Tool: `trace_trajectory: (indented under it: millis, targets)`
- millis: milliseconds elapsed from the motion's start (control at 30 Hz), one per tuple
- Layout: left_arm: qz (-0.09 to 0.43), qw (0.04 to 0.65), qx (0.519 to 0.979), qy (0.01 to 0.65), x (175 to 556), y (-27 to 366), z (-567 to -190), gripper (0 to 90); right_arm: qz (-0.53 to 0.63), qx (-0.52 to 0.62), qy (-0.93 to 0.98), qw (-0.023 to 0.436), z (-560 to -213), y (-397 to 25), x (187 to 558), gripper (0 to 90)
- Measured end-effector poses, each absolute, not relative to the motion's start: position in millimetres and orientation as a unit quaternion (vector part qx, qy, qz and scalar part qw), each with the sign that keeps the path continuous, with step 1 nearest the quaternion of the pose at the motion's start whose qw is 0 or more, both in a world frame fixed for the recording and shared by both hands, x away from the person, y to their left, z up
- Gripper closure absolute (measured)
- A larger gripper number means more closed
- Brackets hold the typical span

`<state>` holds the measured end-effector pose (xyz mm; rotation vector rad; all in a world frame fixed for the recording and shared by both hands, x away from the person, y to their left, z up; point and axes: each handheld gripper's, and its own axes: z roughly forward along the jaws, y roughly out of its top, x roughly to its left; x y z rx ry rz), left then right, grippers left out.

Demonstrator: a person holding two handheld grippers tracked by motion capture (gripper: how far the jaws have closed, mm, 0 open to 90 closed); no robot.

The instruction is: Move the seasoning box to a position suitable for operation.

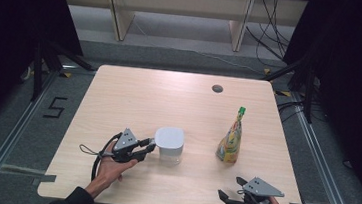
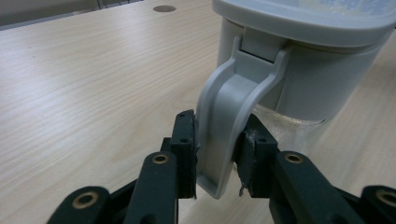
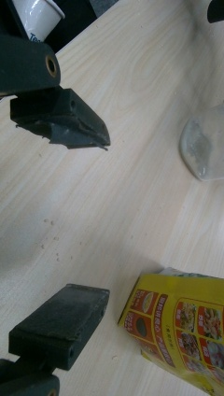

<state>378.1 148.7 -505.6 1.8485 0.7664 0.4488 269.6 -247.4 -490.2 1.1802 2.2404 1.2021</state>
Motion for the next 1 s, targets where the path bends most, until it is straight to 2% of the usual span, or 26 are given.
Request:
trace_trajectory:
  millis: [167, 300, 400, 800, 833, 933, 1000]
  targets:
    - [0.175, 0.523, 0.779, 0.298, 365, 144, -504, 70.0, 0.425, 0.403, 0.791, 0.178, -490, -250, 271, 23.1]
    - [0.159, 0.525, 0.777, 0.31, 356, 142, -503, 70.0, 0.426, 0.4, 0.791, 0.179, -490, -250, 271, 23.2]
    - [0.166, 0.519, 0.786, 0.292, 350, 140, -502, 70.0, 0.429, 0.402, 0.789, 0.178, -490, -249, 271, 23.3]
    - [0.17, 0.505, 0.797, 0.285, 338, 136, -500, 69.2, 0.425, 0.403, 0.792, 0.174, -491, -249, 272, 23.4]
    - [0.168, 0.509, 0.792, 0.292, 336, 135, -501, 69.2, 0.424, 0.424, 0.785, 0.154, -490, -247, 269, 23.4]
    - [0.169, 0.506, 0.796, 0.285, 335, 134, -501, 69.3, 0.428, 0.418, 0.786, 0.156, -491, -247, 270, 23.4]
    - [0.168, 0.509, 0.795, 0.285, 334, 132, -502, 69.3, 0.43, 0.399, 0.791, 0.174, -491, -249, 274, 23.5]
